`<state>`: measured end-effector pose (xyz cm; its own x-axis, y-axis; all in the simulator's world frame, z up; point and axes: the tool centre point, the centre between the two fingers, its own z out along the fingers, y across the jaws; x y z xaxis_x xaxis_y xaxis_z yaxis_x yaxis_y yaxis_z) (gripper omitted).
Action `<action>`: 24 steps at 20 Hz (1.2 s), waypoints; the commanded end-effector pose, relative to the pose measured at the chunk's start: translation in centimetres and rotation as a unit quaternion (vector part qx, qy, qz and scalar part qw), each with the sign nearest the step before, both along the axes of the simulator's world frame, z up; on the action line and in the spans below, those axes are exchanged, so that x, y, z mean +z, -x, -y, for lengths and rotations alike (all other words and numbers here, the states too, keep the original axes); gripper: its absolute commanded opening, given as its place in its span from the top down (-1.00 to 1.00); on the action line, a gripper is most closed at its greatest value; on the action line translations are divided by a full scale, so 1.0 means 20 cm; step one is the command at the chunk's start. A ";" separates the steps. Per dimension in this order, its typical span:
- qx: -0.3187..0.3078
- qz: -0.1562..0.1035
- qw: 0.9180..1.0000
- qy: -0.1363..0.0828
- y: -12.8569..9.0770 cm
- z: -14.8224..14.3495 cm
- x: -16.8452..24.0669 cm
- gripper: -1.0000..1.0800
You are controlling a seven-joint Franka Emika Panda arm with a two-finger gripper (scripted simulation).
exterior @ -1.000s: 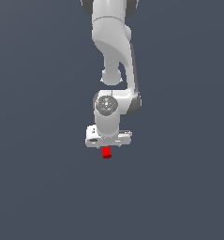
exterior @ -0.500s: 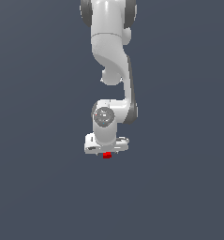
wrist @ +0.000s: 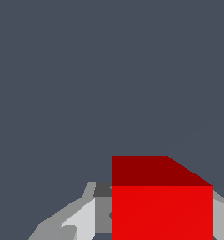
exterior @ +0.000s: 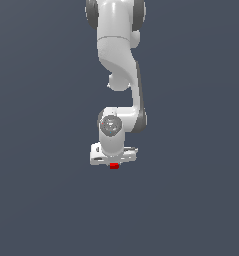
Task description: Pick up the red cube and move it to a goal position.
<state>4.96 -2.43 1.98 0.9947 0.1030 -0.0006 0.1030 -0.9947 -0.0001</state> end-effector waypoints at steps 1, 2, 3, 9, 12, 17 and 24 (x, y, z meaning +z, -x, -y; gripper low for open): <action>0.000 0.000 1.000 0.000 0.00 0.00 0.00 1.00; 0.000 0.000 1.000 0.000 0.00 0.00 0.00 1.00; 0.000 0.000 1.000 0.000 0.00 0.00 0.00 1.00; 0.000 0.000 1.000 0.000 0.00 0.00 0.04 1.00; 0.000 0.000 1.000 0.000 0.00 -0.01 0.10 1.00; 0.000 0.000 1.000 0.000 -0.01 -0.03 0.28 1.00; 0.000 0.000 1.000 0.000 -0.02 -0.06 0.65 1.00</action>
<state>5.25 -1.43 13.13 0.9947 0.1032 -0.0012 0.1032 -0.9947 -0.0002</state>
